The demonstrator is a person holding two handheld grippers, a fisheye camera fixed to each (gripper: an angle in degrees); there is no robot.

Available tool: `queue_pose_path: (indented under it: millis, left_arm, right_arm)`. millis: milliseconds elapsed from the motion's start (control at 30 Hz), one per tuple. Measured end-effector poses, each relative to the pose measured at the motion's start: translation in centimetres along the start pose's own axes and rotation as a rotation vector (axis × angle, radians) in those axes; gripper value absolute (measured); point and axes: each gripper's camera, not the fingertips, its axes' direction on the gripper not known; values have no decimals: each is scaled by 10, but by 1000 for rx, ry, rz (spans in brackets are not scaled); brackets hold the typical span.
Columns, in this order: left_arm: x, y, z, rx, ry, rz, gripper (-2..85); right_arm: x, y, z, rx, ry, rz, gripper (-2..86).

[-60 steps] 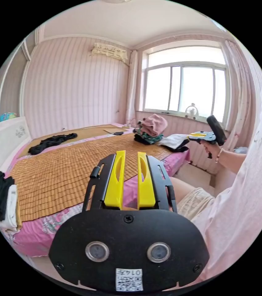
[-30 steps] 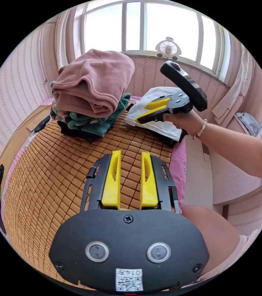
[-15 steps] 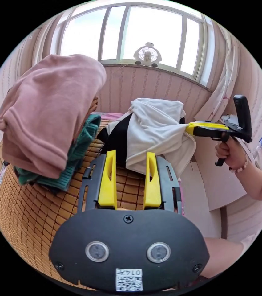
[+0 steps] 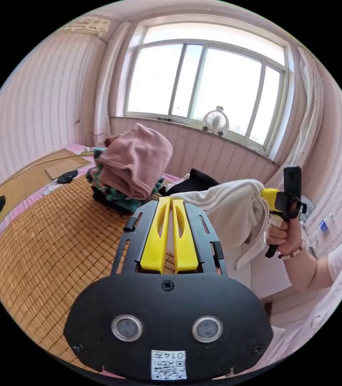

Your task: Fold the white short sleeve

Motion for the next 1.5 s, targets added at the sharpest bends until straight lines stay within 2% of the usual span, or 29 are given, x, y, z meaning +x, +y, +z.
queue_pose_path:
  millis: [67, 167, 233, 300, 333, 400, 433, 567, 733, 900, 1133, 1333, 1500]
  left_arm:
    - [-28, -1, -102, 81, -221, -23, -9]
    - [-49, -28, -194, 185, -363, -11, -9]
    - [-44, -50, -215, 178, -367, 93, -9]
    - [-35, -60, -218, 113, -355, 195, -9]
    - [-29, -56, -211, 25, -378, 281, -9]
    - [-29, -30, -201, -43, -477, 308, -6]
    - [-32, -6, -197, -75, -515, 273, -2]
    - [-56, 98, -195, -75, -376, 117, 21]
    - [-79, 206, -206, -115, -173, -135, 61]
    - [-100, 287, -235, -203, -259, -304, 66]
    - [-140, 331, -227, -326, -276, -566, 77]
    - [-159, 337, -208, -460, -240, -610, 105]
    - [-169, 331, -209, -491, -234, -597, 112]
  right_arm:
    - [-36, -27, 59, -59, -155, -51, 6]
    - [-84, -54, 135, -36, -273, -59, 7]
    - [-103, -56, 179, 10, -256, 25, 7]
    - [-114, -46, 215, 36, -259, 124, 8]
    - [-116, -35, 229, 71, -231, 198, 8]
    - [-114, -17, 247, 45, -135, 289, 9]
    - [-110, -7, 260, -31, -80, 309, 9]
    - [-86, 42, 300, -344, 38, 328, 9]
    - [-45, 90, 309, -584, 155, 452, 3]
    - [-31, 87, 297, -602, 288, 443, 2]
    - [-16, 54, 357, -710, 515, 308, 36]
    - [-4, 33, 426, -806, 649, 119, 102]
    - [8, 14, 478, -768, 605, -8, 109]
